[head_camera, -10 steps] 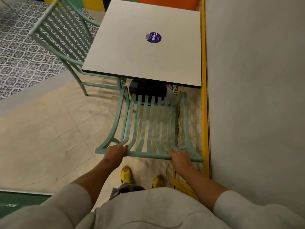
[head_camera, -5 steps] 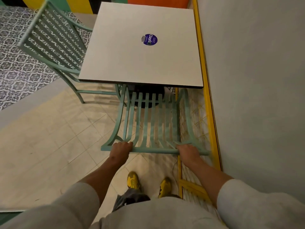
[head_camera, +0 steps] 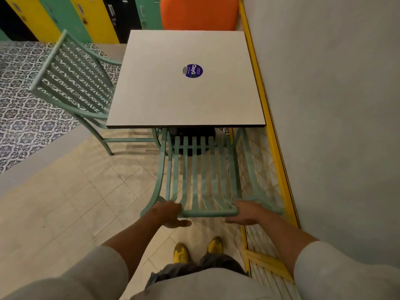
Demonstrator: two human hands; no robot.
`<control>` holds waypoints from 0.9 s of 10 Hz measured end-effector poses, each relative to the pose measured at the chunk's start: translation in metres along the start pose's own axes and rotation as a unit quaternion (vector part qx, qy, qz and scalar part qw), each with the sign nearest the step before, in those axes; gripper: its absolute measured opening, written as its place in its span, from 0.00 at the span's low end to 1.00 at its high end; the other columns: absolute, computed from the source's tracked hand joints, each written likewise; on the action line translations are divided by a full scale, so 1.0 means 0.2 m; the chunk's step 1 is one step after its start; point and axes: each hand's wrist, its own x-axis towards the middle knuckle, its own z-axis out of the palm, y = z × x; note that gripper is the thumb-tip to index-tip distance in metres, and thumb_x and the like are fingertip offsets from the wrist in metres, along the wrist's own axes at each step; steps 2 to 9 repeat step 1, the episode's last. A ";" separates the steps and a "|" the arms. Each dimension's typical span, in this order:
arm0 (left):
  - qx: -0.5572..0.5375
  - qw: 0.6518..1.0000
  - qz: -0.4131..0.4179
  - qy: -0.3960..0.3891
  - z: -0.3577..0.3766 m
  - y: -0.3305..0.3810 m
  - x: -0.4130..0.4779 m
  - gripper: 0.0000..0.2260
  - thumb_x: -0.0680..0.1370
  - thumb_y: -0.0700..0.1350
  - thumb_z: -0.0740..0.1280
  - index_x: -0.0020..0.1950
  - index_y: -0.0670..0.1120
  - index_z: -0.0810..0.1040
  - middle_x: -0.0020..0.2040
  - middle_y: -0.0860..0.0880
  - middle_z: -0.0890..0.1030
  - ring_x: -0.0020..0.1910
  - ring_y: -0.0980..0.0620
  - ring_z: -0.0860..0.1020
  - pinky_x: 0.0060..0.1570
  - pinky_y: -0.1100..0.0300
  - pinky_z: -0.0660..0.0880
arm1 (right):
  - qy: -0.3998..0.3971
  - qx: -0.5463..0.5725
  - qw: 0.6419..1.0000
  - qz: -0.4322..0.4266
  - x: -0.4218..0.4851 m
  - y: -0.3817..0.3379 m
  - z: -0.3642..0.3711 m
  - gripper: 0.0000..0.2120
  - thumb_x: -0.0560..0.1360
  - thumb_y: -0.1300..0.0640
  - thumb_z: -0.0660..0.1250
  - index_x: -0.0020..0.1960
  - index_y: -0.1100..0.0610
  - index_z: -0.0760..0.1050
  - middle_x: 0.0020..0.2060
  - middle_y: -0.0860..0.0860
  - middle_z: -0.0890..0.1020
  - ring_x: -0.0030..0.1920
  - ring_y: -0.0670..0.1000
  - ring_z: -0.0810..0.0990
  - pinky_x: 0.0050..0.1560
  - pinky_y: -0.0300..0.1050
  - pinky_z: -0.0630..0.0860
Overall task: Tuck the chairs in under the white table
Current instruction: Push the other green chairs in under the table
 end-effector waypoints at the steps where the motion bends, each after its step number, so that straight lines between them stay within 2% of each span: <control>1: -0.026 1.000 -0.011 0.008 -0.14 -0.02 0.03 0.43 0.76 0.78 0.60 0.82 0.51 0.66 0.72 0.46 0.79 0.68 0.45 0.79 0.66 0.48 0.78 | -0.013 0.035 0.998 -0.052 0.03 -0.04 -0.14 0.49 0.75 0.25 0.64 0.85 0.53 0.57 0.83 0.55 0.63 0.80 0.58 0.66 0.79 0.54 0.65; 9: -0.026 1.000 -0.011 0.008 -0.14 -0.02 0.03 0.43 0.76 0.78 0.60 0.82 0.51 0.66 0.72 0.46 0.79 0.68 0.45 0.79 0.66 0.48 0.78 | -0.013 0.035 0.998 -0.052 0.03 -0.04 -0.14 0.49 0.75 0.25 0.64 0.85 0.53 0.57 0.83 0.55 0.63 0.80 0.58 0.66 0.79 0.54 0.65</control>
